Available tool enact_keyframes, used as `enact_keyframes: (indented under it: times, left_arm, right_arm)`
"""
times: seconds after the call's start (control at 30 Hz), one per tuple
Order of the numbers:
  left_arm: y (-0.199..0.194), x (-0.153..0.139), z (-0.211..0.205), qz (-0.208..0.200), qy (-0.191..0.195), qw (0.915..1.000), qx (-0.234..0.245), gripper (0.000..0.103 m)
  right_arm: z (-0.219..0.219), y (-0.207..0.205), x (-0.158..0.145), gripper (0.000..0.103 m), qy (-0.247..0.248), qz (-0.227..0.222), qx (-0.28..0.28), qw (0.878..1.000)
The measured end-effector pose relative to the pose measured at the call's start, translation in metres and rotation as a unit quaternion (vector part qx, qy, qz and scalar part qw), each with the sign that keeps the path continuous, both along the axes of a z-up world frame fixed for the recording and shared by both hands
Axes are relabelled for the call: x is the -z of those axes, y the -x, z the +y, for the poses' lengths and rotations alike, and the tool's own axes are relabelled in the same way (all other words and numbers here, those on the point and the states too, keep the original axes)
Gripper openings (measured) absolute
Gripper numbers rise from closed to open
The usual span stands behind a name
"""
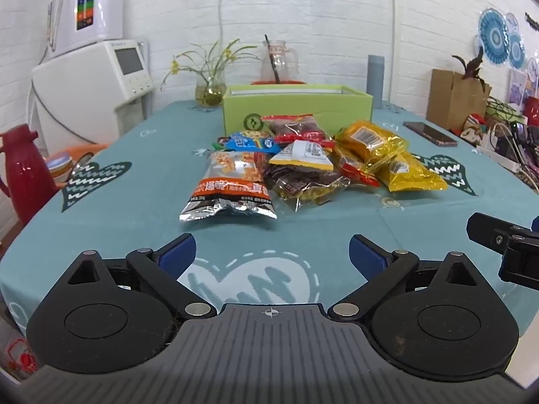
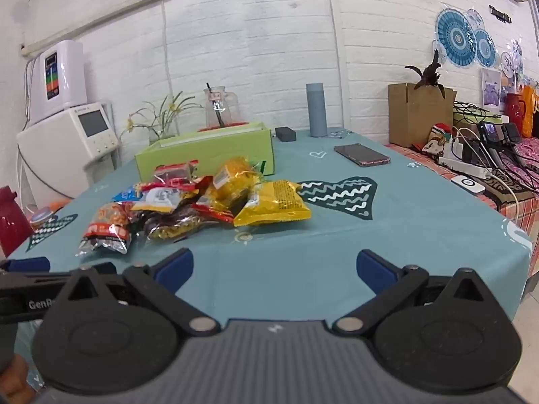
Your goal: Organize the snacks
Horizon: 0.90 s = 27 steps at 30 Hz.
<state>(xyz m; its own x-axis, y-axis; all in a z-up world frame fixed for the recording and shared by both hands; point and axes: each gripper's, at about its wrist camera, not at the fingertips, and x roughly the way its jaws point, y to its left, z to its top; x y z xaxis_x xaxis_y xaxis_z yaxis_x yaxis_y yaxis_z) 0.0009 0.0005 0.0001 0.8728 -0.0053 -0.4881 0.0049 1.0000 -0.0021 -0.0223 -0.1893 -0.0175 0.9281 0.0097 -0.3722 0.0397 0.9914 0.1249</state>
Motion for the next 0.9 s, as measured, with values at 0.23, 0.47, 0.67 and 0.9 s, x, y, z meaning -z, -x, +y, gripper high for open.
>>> enact_keyframes:
  times: [0.23, 0.47, 0.67, 0.9]
  left_arm:
    - [-0.003, -0.006, -0.001, 0.001, 0.004, 1.0, 0.003, 0.09]
    - [0.003, -0.004, -0.001, -0.007, 0.003, 1.0, 0.003, 0.091]
    - [0.006, -0.003, -0.001, -0.004, 0.001, 1.0, 0.008, 0.092]
    - [0.006, -0.002, 0.002, -0.006, 0.007, 0.9999, 0.005, 0.092]
  right_arm:
    - [-0.005, 0.006, 0.006, 0.102, -0.008, 0.007, -0.002, 1.0]
    - [-0.011, 0.009, 0.013, 0.102, -0.017, 0.005, 0.005, 1.0]
    - [-0.011, 0.009, 0.014, 0.102, -0.019, 0.008, 0.001, 1.0]
    - [-0.007, 0.009, 0.017, 0.102, -0.017, 0.011, -0.005, 1.0]
